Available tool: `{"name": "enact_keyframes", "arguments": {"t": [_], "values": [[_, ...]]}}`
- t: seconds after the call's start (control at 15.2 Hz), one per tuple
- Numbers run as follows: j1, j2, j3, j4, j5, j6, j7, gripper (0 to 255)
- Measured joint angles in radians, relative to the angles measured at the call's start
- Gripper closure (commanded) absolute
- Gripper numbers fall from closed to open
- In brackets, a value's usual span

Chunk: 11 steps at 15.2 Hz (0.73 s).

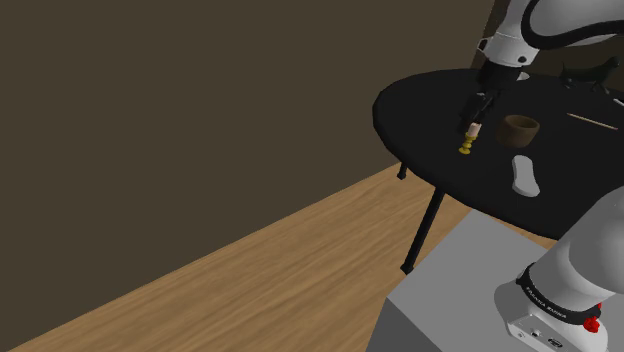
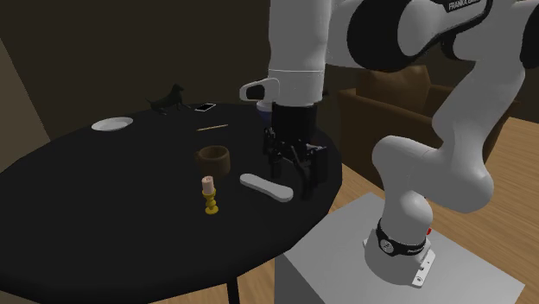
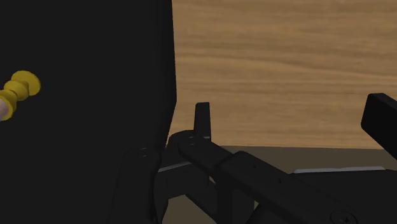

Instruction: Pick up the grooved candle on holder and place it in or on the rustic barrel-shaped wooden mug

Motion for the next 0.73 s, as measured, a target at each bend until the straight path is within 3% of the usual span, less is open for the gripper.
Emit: {"name": "enact_keyframes", "arguments": {"t": [0.33, 0.73], "values": [[-0.042, 0.043, -0.106, -0.046, -0.075, 0.120, -0.126, 0], [-0.060, 0.178, -0.242, -0.029, -0.125, 0.281, -0.276, 0]]}}
